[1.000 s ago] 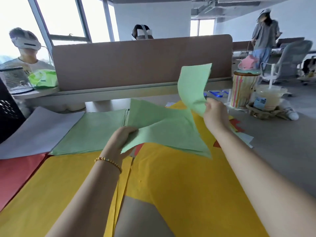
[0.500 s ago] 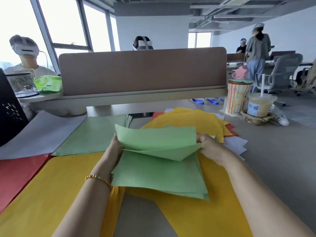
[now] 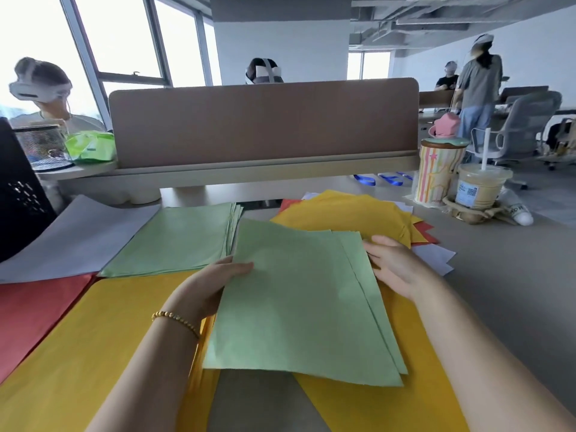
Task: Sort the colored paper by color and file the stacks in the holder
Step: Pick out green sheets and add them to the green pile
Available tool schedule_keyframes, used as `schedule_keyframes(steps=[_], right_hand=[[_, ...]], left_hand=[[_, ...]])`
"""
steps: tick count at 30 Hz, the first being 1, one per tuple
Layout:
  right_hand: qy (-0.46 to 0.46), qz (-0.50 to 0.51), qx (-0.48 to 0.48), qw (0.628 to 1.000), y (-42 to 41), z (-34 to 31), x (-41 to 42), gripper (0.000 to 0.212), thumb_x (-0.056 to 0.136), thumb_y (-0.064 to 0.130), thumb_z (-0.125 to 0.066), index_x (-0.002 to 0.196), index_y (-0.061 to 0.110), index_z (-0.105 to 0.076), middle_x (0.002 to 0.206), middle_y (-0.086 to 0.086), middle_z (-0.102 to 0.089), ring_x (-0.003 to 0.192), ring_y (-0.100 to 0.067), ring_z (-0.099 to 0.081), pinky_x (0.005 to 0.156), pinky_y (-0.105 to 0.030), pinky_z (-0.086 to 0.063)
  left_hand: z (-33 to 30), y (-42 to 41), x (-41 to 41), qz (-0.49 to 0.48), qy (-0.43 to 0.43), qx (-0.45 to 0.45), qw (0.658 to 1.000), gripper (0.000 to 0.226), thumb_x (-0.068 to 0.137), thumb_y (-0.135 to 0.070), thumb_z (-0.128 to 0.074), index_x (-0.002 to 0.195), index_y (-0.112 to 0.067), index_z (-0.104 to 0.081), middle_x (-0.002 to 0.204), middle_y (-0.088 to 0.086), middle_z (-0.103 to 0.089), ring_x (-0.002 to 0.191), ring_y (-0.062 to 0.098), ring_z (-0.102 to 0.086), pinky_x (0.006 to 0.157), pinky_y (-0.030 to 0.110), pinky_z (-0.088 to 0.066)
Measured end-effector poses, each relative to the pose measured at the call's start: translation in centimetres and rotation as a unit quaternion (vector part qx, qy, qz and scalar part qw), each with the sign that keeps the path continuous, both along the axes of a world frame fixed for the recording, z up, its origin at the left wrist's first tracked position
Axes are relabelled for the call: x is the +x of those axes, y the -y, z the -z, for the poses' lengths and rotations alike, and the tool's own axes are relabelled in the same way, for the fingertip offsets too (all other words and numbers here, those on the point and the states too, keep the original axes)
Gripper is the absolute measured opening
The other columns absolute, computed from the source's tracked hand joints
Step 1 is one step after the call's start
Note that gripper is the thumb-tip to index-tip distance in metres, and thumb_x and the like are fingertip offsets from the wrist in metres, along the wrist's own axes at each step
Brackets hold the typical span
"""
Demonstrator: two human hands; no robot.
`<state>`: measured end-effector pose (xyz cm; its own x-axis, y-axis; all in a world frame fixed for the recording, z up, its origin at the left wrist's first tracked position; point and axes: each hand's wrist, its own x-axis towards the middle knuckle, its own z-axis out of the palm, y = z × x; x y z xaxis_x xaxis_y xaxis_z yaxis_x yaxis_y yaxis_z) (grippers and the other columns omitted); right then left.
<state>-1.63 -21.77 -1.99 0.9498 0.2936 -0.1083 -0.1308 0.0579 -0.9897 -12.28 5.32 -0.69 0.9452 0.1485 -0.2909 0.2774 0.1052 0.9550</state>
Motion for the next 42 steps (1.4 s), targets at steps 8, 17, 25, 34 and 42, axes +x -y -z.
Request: schedule_keyframes(steps=[8, 17, 25, 34, 42], right_hand=[[0.056, -0.016, -0.117, 0.991, -2.2, 0.4, -0.7, 0.074, 0.097, 0.027, -0.048, 0.151, 0.019, 0.003, 0.156, -0.004, -0.018, 0.142, -0.021, -0.025, 0.117, -0.04, -0.022], [0.056, -0.058, -0.042, 0.996, -2.2, -2.5, -1.9, 0.033, 0.088, 0.033, -0.062, 0.115, 0.015, -0.063, 0.106, -0.002, -0.071, 0.095, -0.018, -0.068, 0.091, -0.036, -0.053], [0.225, 0.114, -0.073, 0.965, -4.4, -6.1, -5.1, 0.016, 0.092, 0.023, -0.058, 0.106, 0.019, -0.063, 0.097, 0.002, -0.065, 0.089, -0.017, -0.062, 0.075, -0.019, -0.046], [0.322, 0.133, -0.005, 0.937, -2.5, -10.7, -7.5, 0.013, 0.086, 0.036, -0.064, 0.094, 0.026, -0.061, 0.101, 0.003, -0.069, 0.089, -0.012, -0.065, 0.08, -0.025, -0.051], [0.288, 0.158, 0.052, 0.943, -2.1, -12.7, -8.3, 0.01, 0.089, 0.04, -0.058, 0.081, 0.035, -0.057, 0.091, 0.022, -0.061, 0.09, -0.006, -0.061, 0.085, -0.024, -0.044]], left_hand=[[0.0, 1.8, 0.2, -0.04, 0.017, 0.175, 0.984, 0.009, 0.092, -0.004, -0.054, 0.086, -0.006, -0.061, 0.071, 0.003, -0.065, 0.057, 0.014, -0.063, 0.053, 0.021, -0.051], [-2.1, 2.1, -0.6, -0.086, 0.134, -0.063, 0.985, 0.026, 0.091, -0.03, -0.057, 0.1, -0.008, -0.066, 0.084, 0.009, -0.074, 0.064, 0.018, -0.07, 0.061, 0.031, -0.058], [-5.2, 2.4, -2.3, -0.075, 0.186, -0.049, 0.978, 0.012, 0.09, -0.02, -0.06, 0.095, -0.01, -0.065, 0.077, 0.003, -0.074, 0.066, 0.015, -0.071, 0.066, 0.03, -0.059], [-10.3, 3.4, -4.3, -0.159, 0.371, 0.026, 0.914, 0.007, 0.086, -0.025, -0.066, 0.091, -0.021, -0.065, 0.087, -0.003, -0.073, 0.077, 0.01, -0.07, 0.067, 0.023, -0.057], [-12.8, 5.7, -3.8, -0.151, 0.395, 0.066, 0.904, 0.007, 0.085, -0.031, -0.066, 0.085, -0.024, -0.066, 0.081, -0.009, -0.071, 0.07, 0.005, -0.069, 0.064, 0.02, -0.057]])
